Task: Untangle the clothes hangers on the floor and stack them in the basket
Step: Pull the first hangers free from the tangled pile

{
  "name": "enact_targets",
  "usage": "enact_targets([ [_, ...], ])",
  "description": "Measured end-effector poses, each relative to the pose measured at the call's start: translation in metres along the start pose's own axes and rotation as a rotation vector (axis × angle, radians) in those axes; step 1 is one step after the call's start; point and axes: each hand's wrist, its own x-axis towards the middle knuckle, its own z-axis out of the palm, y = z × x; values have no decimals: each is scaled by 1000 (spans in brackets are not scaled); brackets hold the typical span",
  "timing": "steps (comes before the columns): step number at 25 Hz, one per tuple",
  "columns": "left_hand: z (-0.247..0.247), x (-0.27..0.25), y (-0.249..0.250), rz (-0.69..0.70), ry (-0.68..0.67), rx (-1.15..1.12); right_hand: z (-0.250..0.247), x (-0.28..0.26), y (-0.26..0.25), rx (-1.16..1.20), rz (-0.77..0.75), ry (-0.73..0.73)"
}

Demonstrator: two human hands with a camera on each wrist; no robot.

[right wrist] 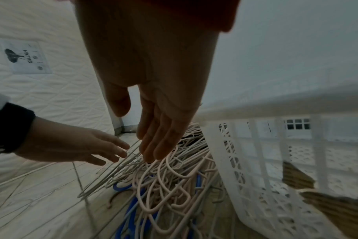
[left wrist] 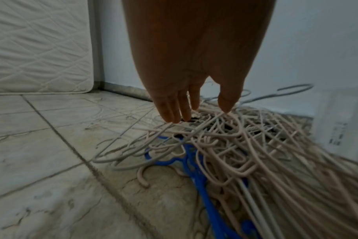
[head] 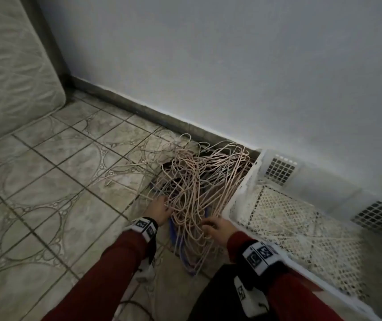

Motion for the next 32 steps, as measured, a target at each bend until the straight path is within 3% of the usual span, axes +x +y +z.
enact_targets([
  [6, 4, 45, -10, -200, 71, -91, 0, 25, 17, 202, 33, -11],
  [9, 3, 59, -15, -258, 0, -81, 4, 27, 27, 230, 37, -25],
  [12, 5, 63, -16, -195, -34, -3, 8, 25, 32, 215, 35, -27],
  [16, -8, 76, -10, -143, 266, -56, 8, 20, 38, 223, 16, -9],
  [21, -21, 93, -6, -172, 96, 70, 5, 17, 47, 207, 7, -68],
  [27, 4, 51, -2, 108, -31, -54, 7, 19, 44, 191, -6, -35],
  [32, 24, 27, 6, 122, 61, -25, 8, 17, 37, 91, 4, -34],
])
